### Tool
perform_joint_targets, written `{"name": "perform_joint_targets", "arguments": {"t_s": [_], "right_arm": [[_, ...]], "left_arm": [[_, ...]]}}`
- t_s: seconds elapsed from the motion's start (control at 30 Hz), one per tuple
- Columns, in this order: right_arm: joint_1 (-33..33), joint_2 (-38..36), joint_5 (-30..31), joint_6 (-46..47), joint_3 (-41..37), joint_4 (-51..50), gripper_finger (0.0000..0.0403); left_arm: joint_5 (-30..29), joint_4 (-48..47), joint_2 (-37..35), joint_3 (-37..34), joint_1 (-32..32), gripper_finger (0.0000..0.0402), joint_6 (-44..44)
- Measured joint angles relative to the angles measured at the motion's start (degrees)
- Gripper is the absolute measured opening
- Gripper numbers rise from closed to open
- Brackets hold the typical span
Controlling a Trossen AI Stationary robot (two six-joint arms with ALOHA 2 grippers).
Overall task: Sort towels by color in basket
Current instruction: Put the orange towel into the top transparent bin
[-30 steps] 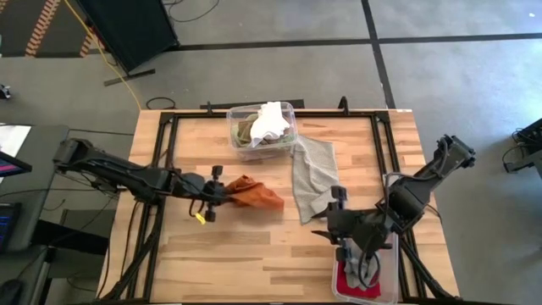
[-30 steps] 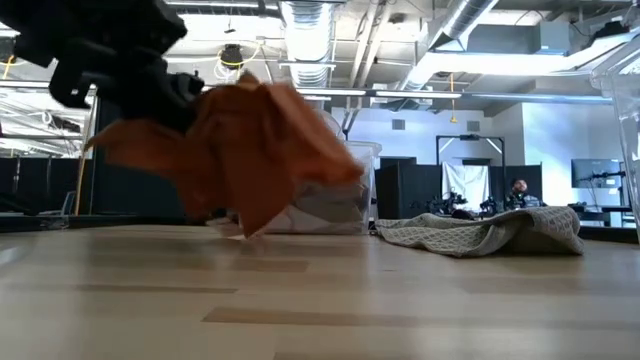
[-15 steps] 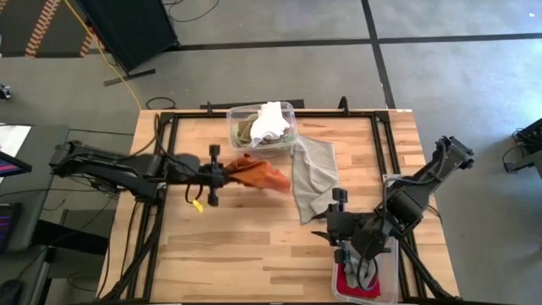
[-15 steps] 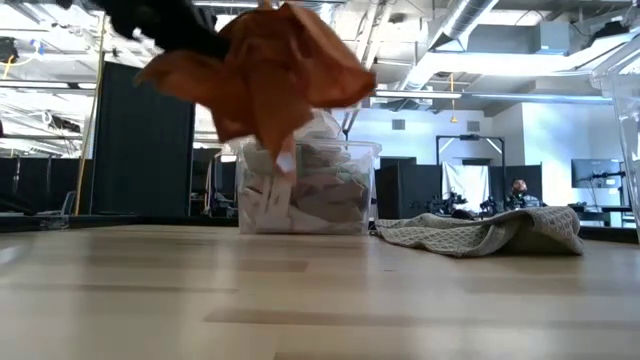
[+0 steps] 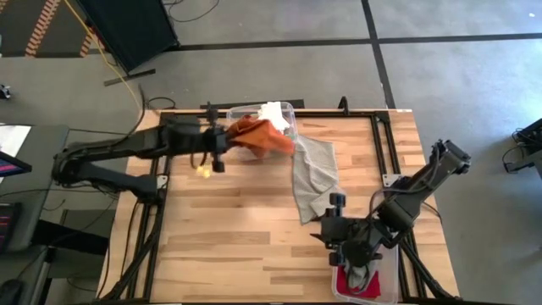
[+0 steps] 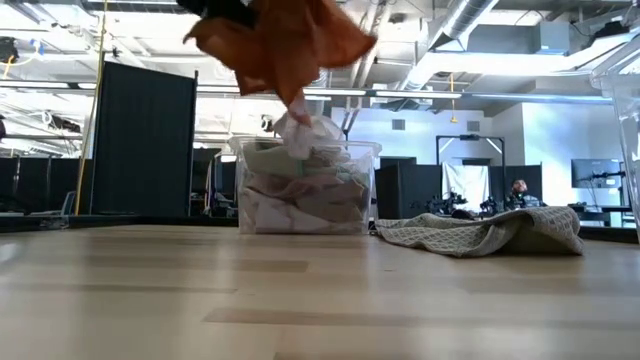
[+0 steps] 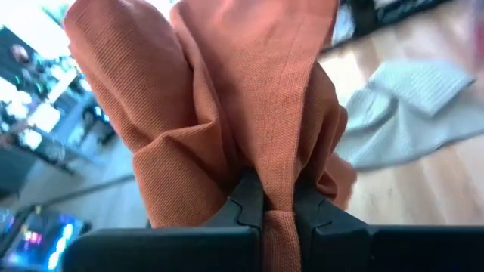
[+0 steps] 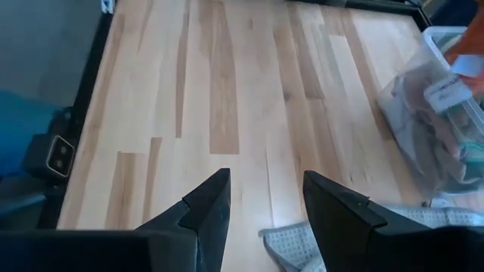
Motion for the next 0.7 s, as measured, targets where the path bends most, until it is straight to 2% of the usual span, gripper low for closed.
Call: {"name": "perform_joint_targets", "arguments": {"t_s": [0.33, 0.7], "right_arm": [[0.6, 2.5, 0.0, 2.6, 0.0, 0.3, 0.0195], [1.7, 4.9, -0.1, 3.9, 0.0, 0.9, 0.0195]], "left_arm": [[2.9, -4.6, 13.3, 6.8, 11.1, 0.0011, 3.6], [12.9, -11.3, 28.9, 15.1, 20.0, 0.0011, 2.6]]}}
